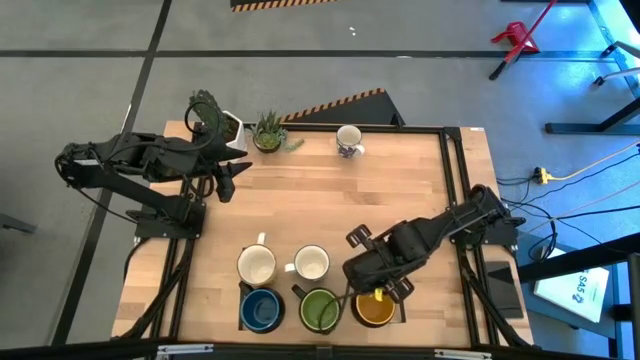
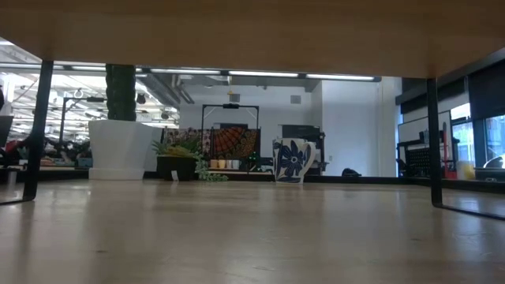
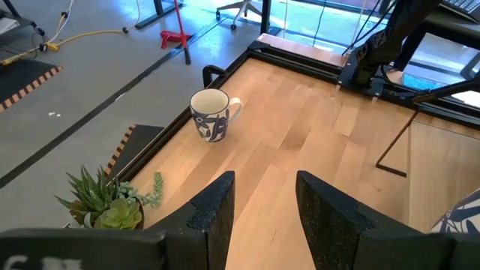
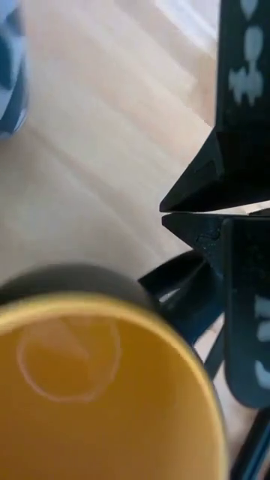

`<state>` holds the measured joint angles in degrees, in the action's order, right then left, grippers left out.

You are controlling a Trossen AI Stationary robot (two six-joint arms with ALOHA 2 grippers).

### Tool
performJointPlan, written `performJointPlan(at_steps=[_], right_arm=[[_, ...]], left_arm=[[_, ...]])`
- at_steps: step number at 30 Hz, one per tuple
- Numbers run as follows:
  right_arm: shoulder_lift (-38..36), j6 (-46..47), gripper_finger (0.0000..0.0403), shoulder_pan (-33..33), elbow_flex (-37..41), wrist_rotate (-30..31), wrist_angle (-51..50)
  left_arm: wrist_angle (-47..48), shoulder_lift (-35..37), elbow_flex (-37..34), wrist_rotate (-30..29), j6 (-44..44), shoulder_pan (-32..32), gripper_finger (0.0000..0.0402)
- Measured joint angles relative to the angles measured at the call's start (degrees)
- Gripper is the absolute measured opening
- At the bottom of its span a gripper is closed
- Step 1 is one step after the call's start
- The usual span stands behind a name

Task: Place coffee mugs
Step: Put the yellow mug on the shelf

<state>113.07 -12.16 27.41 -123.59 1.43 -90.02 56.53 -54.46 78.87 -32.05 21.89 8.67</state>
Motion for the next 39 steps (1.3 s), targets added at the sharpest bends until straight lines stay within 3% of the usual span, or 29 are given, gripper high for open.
performJointPlan(at_steps=[24, 28, 33, 39], right_arm=[[-0.1, 23.7, 0.0, 3.7, 0.0, 4.5, 0.0], [-0.1, 24.9, 0.0, 3.9, 0.0, 5.1, 0.0], [-0.1, 20.7, 0.0, 4.0, -2.0, 13.0, -0.1], [-0.3, 14.9, 0.0, 7.2, -9.8, 6.9, 0.1]], left_arm=[[0.0, 0.2, 0.0, 1.5, -0.2, 0.0, 0.0137], [0.0, 0.2, 0.0, 1.5, -0.2, 0.0, 0.0137], [0.0, 0.2, 0.0, 1.5, -1.3, 0.0, 0.0137], [0.0, 0.2, 0.0, 1.5, -1.4, 0.0, 0.0137]])
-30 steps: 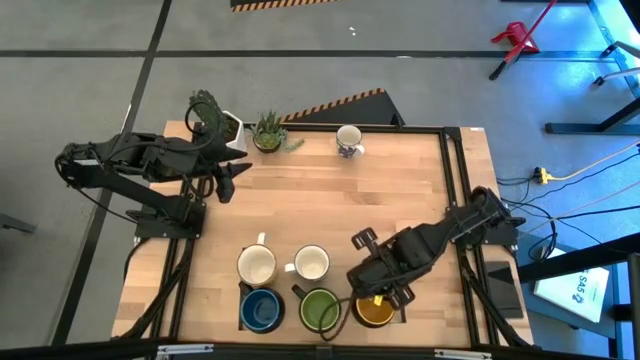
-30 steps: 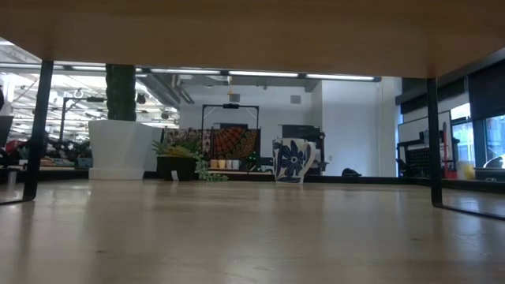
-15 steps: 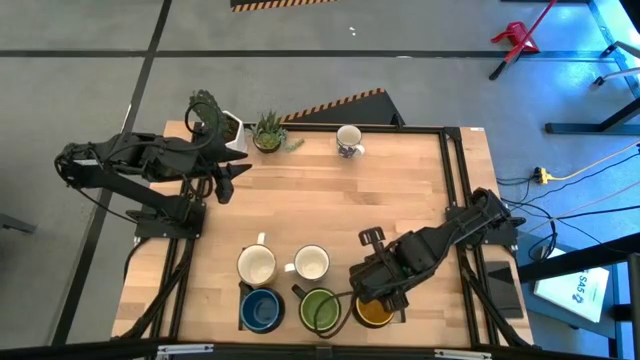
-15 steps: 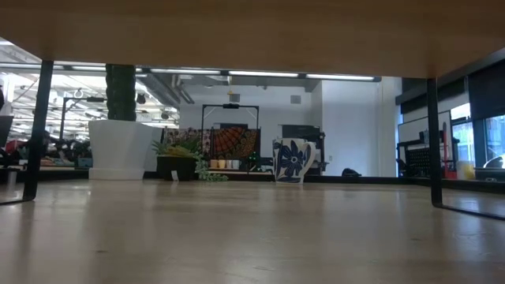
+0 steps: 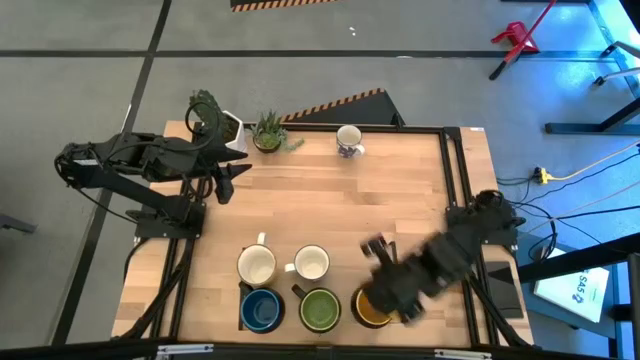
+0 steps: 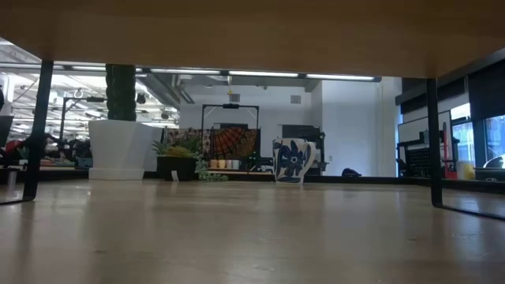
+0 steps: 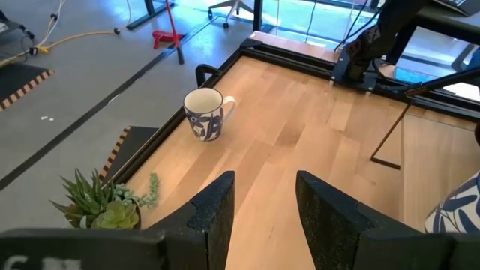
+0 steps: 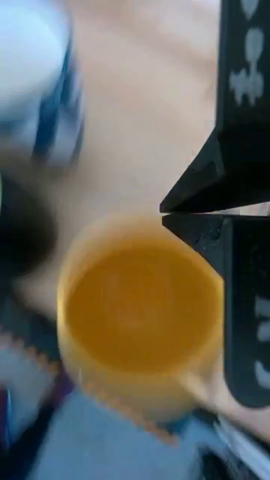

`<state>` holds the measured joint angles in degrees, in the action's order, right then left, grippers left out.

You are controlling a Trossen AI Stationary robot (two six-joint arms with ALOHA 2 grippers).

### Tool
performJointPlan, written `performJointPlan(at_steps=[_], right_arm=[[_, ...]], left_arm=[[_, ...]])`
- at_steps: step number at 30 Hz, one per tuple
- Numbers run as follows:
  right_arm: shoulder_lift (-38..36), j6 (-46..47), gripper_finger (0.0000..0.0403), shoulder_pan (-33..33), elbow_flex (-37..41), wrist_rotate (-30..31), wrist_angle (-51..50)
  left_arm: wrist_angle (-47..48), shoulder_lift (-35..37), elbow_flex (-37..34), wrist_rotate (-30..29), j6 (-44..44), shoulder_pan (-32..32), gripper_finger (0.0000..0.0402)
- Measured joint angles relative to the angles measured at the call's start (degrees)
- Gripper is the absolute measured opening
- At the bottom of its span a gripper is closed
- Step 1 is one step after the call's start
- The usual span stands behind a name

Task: Place coffee mugs
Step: Put the yellow mug on the shelf

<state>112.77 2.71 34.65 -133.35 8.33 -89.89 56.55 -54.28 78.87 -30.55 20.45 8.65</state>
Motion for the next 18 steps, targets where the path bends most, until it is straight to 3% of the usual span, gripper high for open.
performJointPlan(at_steps=[4, 11, 18], right_arm=[[0.1, 4.5, 0.0, 6.6, -1.1, -2.1, -0.1], [0.1, 20.1, 0.0, 15.9, -1.2, 2.1, -0.1], [2.5, 22.6, 0.0, 17.2, 3.2, 1.3, 0.0]], left_arm=[[0.0, 0.0, 0.0, 0.0, 0.0, 0.0, 0.0137], [0.0, 0.0, 0.0, 0.0, 0.0, 0.0, 0.0137], [-0.1, 0.0, 0.0, 0.0, 0.4, 0.0, 0.0137]])
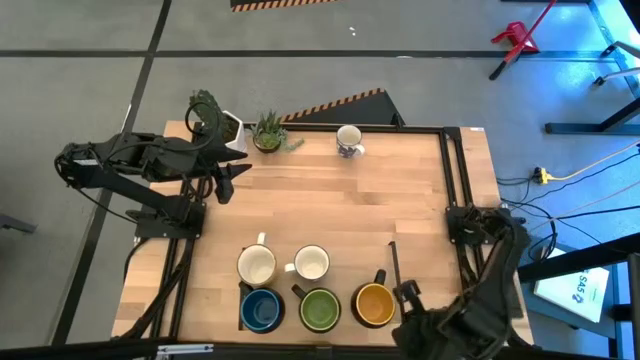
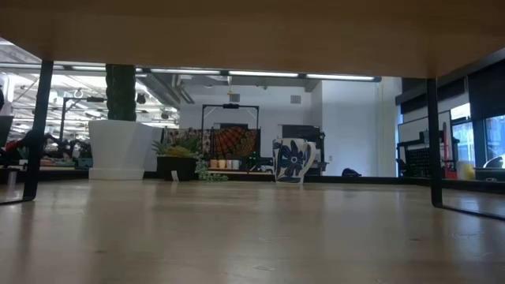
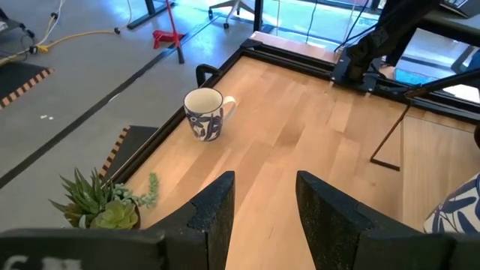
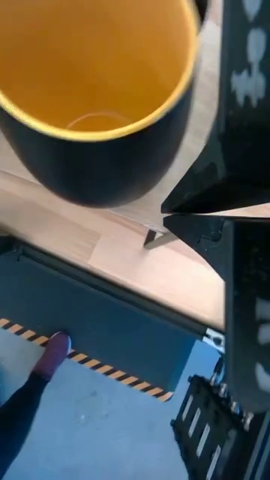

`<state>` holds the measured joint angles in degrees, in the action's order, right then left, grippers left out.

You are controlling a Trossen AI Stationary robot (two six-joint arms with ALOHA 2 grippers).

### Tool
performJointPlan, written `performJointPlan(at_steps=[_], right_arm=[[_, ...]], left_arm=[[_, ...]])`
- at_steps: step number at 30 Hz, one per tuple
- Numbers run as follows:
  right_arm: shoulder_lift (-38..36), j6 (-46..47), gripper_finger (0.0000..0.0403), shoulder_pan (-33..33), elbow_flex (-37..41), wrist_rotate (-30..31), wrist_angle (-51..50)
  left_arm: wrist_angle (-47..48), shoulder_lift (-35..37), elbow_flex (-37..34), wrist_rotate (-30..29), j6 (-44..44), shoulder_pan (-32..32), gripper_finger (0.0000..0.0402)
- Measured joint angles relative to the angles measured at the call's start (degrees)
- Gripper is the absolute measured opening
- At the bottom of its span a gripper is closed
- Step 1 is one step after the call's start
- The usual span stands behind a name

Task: Place coffee mugs
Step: Put the yellow mug on the shelf

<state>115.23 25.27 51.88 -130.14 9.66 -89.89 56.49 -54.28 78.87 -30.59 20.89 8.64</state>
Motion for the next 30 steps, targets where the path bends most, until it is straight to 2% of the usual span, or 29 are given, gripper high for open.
performJointPlan(at_steps=[18, 23, 25, 29, 30], right_arm=[[1.0, -17.5, 0.0, -7.8, 0.2, -3.3, 5.5], [0.8, -24.1, 0.0, -9.3, -4.7, -4.9, 5.7], [-1.6, -25.4, 0.0, -9.8, -3.9, -4.7, 6.7], [-5.4, -22.8, 0.0, -12.1, -3.3, 4.0, -1.3], [-6.0, -23.3, 0.0, -13.5, -2.6, 5.7, -0.3]], left_arm=[[0.0, 0.0, 0.0, 0.2, 2.7, 0.0, 0.0137], [0.0, 0.0, 0.0, 0.2, 2.7, 0.0, 0.0137], [0.0, 0.0, 0.0, 0.2, 2.7, 0.0, 0.0137], [0.0, 0.0, 0.0, 0.2, 2.7, 0.0, 0.0137], [0.0, 0.0, 0.0, 0.3, 2.7, 0.0, 0.0137]])
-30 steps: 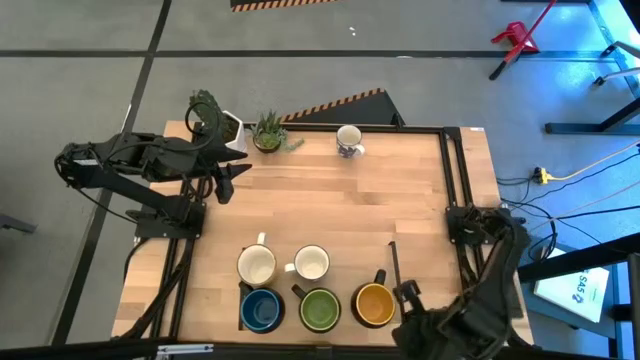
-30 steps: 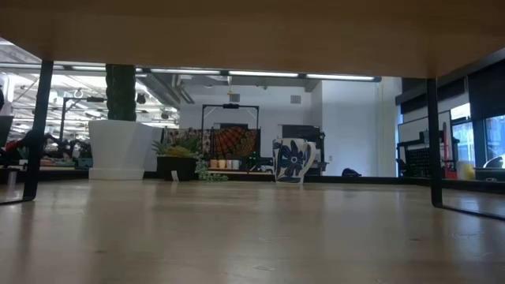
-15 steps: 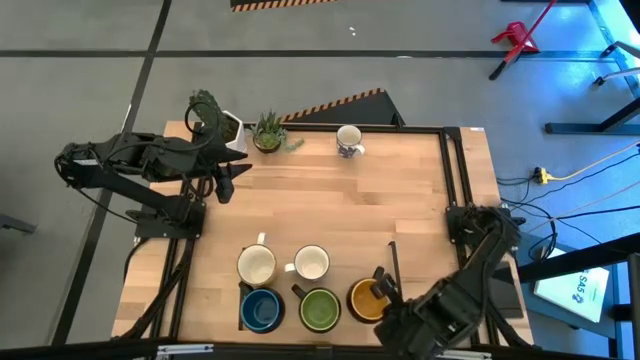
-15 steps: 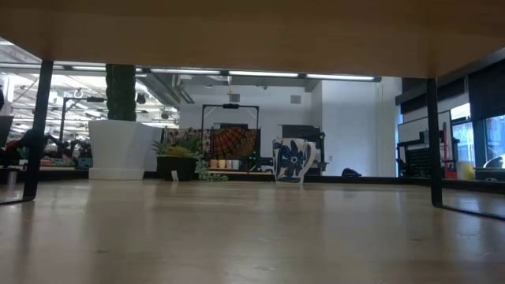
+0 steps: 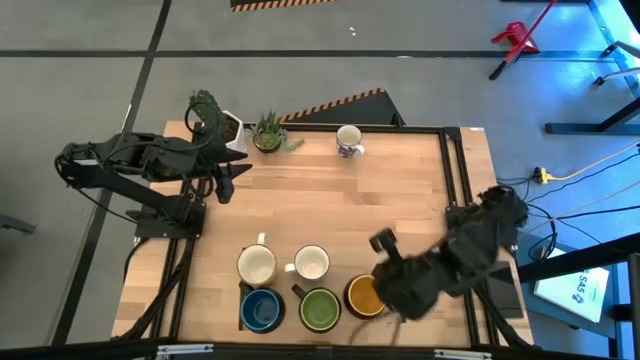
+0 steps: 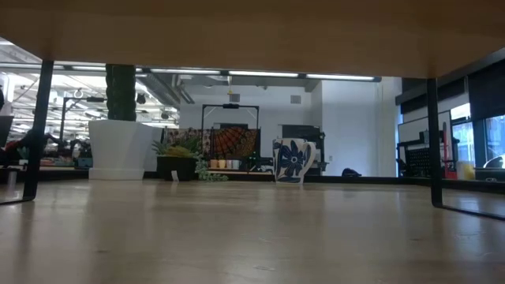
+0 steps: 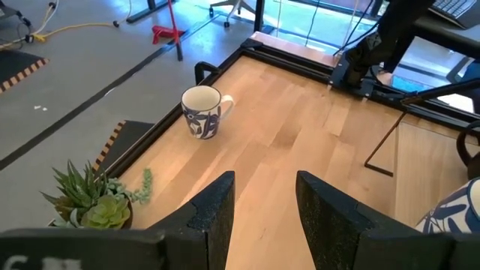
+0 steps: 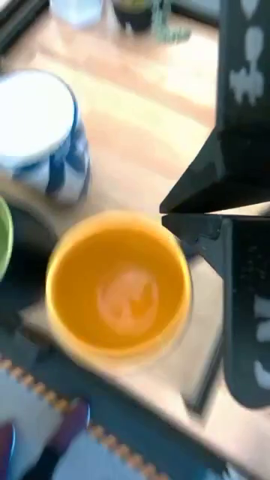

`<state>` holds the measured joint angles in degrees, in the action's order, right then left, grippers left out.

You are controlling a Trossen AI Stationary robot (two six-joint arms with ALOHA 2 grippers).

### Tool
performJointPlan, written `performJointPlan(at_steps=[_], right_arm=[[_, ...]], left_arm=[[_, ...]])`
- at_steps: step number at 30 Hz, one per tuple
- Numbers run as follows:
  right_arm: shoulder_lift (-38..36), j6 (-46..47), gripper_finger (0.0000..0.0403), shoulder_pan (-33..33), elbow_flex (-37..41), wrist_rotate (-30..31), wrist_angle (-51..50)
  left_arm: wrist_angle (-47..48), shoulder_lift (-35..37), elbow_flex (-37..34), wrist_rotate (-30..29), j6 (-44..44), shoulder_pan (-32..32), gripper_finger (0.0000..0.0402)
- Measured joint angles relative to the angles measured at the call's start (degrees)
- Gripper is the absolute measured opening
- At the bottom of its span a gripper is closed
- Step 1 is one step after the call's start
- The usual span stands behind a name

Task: Place coffee mugs
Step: Put the yellow mug on the shelf, then put the patterned blue mug on the shelf

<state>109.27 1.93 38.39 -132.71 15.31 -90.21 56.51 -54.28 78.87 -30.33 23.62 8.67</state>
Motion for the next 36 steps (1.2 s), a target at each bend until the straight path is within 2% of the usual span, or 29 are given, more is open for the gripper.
performJointPlan(at_steps=[5, 10, 13, 16, 23, 30, 36], right_arm=[[-1.2, -4.4, 0.0, -7.0, 4.5, 1.1, 0.5], [-0.9, -8.4, 0.0, -12.6, 13.6, -8.1, 0.5], [-0.9, -9.6, 0.0, -12.5, 17.3, -10.4, 0.1], [-0.9, -9.4, 0.0, -11.6, 17.7, -13.0, 0.3], [-0.9, -5.3, 0.0, -7.6, 17.7, -13.5, 0.2], [-0.9, 0.1, 0.0, -6.0, 17.7, -10.7, 0.3], [-3.7, 3.6, 0.0, -4.5, 15.2, -0.1, 0.3]], left_arm=[[0.0, 0.0, 0.0, 0.0, 0.0, 0.0, 0.0137], [0.0, 0.0, 0.0, -0.1, 0.0, 0.0, 0.0137], [0.0, 0.0, 0.0, -0.2, 0.0, 0.0, 0.0137], [0.0, 0.0, 0.0, -0.2, 0.0, 0.0, 0.0137], [0.0, 0.0, 0.0, -0.7, -0.2, 0.0, 0.0137], [0.0, 0.0, 0.0, -0.7, -0.2, 0.0, 0.0137], [0.0, 0.0, 0.0, -0.7, 0.0, 0.0, 0.0137]])
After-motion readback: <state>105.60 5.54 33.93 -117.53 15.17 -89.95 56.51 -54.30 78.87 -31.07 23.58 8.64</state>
